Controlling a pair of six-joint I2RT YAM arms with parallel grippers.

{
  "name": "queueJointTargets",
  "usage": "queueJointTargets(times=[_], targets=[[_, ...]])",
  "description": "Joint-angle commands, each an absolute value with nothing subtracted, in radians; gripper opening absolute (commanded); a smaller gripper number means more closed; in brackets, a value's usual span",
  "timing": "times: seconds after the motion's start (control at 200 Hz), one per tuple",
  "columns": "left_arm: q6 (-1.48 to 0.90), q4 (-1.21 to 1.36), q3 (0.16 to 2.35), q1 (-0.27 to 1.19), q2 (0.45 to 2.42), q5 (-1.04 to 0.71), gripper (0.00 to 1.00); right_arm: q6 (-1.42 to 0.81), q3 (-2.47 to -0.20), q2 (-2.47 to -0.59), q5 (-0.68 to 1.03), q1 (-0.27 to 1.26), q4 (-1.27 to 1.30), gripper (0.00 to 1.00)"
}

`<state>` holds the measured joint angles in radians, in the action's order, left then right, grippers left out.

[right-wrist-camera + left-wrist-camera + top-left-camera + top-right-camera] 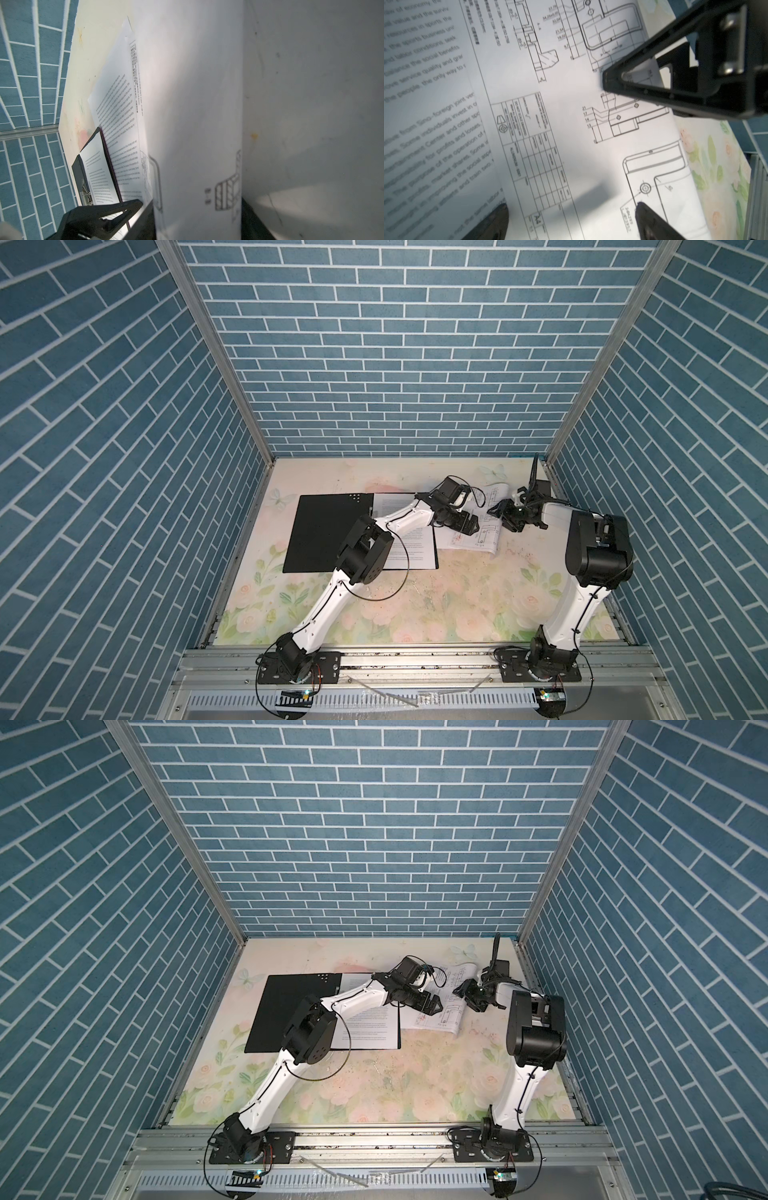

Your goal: Put the files into the folder

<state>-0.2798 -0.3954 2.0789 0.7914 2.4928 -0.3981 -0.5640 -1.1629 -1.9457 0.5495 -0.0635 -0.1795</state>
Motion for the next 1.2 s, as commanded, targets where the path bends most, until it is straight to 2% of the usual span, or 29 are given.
queueJointTargets(times=[0.0, 0.26, 0.44, 0.57, 0.79, 0.985, 1.195], targets=[[-0.194, -0.393, 1.992, 0.805, 2.412, -0.308, 0.97, -0.58, -1.109, -1.958, 0.505, -0.067, -0.305, 0.56], [0.102, -0.125, 1.713, 0.858, 2.223, -0.189, 0.99, -0.576, -1.113, -1.956, 0.499, -0.078, -0.318, 0.54], [0.281, 0.113, 1.506, 0.904, 2.133, -0.165, 0.99, -0.575, -1.124, -1.963, 0.498, -0.081, -0.333, 0.54], [0.4, 0.303, 1.36, 0.962, 2.103, -0.081, 0.98, -0.574, -1.131, -1.966, 0.494, -0.084, -0.341, 0.54], [0.45, 0.375, 1.324, 1.007, 2.133, -0.013, 0.94, -0.574, -1.138, -1.97, 0.497, -0.084, -0.354, 0.54], [0.503, 0.372, 1.4, 1.053, 2.197, 0.125, 0.87, -0.577, -1.14, -1.973, 0.498, -0.084, -0.356, 0.54], [0.54, 0.344, 1.429, 1.072, 2.221, 0.142, 0.81, -0.576, -1.149, -1.979, 0.507, -0.086, -0.368, 0.54]])
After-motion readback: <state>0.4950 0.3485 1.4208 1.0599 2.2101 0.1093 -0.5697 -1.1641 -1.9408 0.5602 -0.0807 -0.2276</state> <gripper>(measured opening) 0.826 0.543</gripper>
